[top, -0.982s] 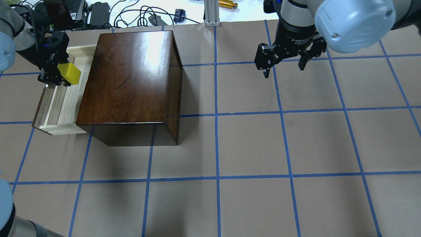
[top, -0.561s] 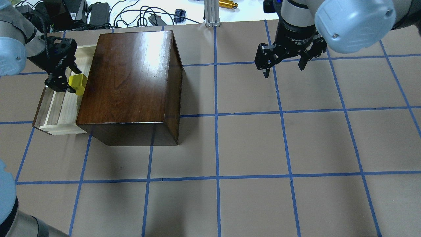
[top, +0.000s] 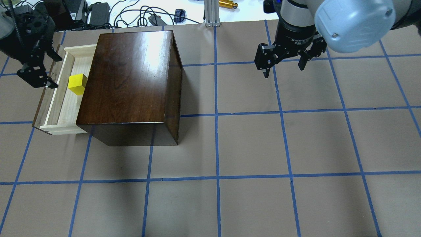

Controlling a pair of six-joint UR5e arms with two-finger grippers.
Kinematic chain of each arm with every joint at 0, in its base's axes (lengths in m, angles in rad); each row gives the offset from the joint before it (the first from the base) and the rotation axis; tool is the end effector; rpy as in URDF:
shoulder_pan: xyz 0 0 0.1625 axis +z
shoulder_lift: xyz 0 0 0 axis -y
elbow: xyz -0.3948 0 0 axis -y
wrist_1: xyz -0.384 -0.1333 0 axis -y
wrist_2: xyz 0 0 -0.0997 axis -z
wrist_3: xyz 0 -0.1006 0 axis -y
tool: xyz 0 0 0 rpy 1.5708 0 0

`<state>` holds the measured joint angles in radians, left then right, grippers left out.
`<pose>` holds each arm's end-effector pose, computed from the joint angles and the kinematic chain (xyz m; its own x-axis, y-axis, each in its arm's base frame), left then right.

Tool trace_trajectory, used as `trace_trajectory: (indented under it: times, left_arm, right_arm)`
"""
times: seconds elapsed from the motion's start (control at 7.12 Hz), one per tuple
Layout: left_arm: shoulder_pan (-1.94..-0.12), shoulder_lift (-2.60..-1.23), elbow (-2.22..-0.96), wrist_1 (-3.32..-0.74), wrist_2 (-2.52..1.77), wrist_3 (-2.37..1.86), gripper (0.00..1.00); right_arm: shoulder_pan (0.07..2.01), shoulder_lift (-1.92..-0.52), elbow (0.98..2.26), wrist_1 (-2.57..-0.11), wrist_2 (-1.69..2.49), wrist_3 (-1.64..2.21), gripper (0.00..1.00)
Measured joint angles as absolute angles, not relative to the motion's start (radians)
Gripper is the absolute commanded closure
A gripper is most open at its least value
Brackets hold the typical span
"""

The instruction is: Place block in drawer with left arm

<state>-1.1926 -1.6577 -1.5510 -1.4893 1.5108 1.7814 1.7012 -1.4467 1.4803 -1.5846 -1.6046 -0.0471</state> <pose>0.0620 -0.5333 0.4311 -0.1671 0.9856 -0.0266 0.9847 0.1654 -0.0556 0.1978 -0.5089 0.4389 -0.9836 -0.1772 0.0328 -0.1765 0.9841 0.0214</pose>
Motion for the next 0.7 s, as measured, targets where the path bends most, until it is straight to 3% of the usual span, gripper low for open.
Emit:
trace_trajectory:
  times: [0.28,0.7]
  left_arm:
    - [-1.193,-1.541,-1.559,-1.586,1.516,1.541,0.0]
    - [-1.231,-1.506,-1.558,-1.581,1.507,1.0,0.0]
  right_arm:
    - [1.701,-1.447,1.48,-1.585,-1.605,-0.046,0.0]
    - [1.701,-1.447,1.48,-1.585,-1.605,-0.047,0.0]
